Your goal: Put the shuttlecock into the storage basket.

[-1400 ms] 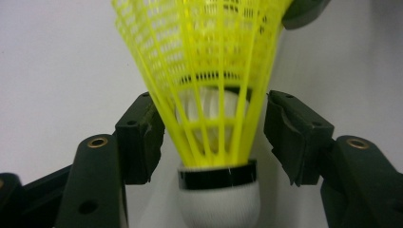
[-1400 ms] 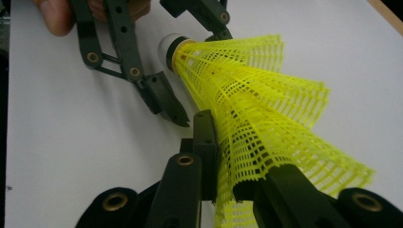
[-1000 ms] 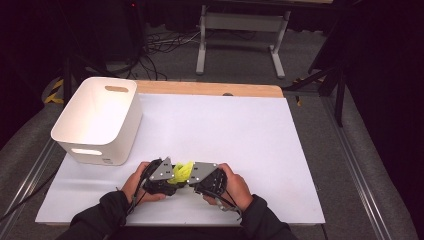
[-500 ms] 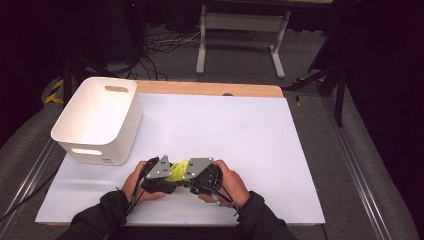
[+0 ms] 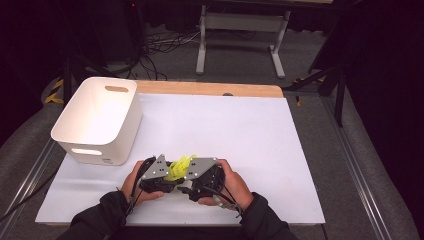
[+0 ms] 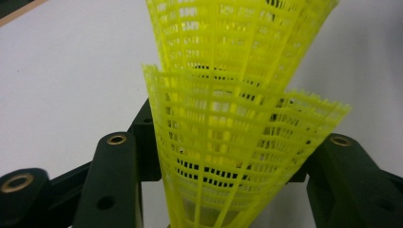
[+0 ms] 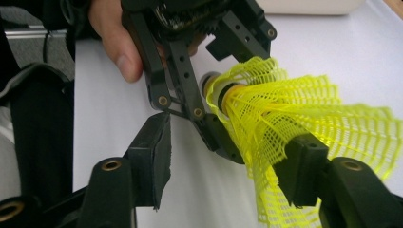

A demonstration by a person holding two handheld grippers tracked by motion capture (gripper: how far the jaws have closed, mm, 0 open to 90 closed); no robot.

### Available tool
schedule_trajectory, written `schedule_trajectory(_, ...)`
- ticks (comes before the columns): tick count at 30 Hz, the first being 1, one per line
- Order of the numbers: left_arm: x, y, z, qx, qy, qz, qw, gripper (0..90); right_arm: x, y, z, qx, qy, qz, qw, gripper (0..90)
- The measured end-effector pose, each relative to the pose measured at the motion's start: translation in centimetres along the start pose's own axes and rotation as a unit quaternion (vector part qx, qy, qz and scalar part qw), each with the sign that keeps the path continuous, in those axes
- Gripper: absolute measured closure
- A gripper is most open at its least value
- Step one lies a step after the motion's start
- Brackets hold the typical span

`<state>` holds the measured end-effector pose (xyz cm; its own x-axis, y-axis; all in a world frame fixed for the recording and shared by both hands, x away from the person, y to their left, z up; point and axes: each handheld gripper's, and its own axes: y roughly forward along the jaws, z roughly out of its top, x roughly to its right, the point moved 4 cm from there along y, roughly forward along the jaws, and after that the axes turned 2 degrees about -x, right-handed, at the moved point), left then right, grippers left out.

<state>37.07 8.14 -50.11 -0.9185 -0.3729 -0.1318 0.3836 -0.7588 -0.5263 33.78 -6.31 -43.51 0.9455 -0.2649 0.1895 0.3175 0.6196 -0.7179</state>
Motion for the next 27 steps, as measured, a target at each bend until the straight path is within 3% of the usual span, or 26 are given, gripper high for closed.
schedule_trajectory(7, 0.1, -0.1, 0.0, 0.006, -0.003, 0.000, 1.0000, 48.5, 0.1, -0.4, 0.0, 0.004, 0.011, -0.013, 0.9999, 35.3)
schedule_trajectory(12, 0.1, -0.2, 0.1, 0.009, -0.002, 0.001, 1.0000, 49.1, 0.1, -0.8, 0.1, 0.011, 0.016, -0.017, 0.9997, 36.2)
schedule_trajectory(16, 0.1, -0.3, 0.1, 0.009, 0.004, 0.001, 0.9999, 49.6, 0.2, -1.2, -0.4, 0.011, 0.013, -0.012, 0.9998, 56.6)
schedule_trajectory(18, 0.2, -0.3, 0.2, 0.009, 0.008, -0.001, 0.9999, 49.7, 0.3, -1.4, -0.5, 0.016, 0.015, -0.009, 0.9997, 71.1)
schedule_trajectory(21, 0.4, -0.3, 0.2, 0.009, 0.011, -0.004, 0.9999, 49.5, 0.4, -1.4, -0.6, 0.020, 0.016, -0.007, 0.9996, 83.2)
schedule_trajectory(27, 0.6, -0.1, 0.2, 0.000, 0.024, -0.003, 0.9997, 49.4, 0.3, -1.1, -0.6, 0.033, 0.015, 0.006, 0.9993, 86.5)
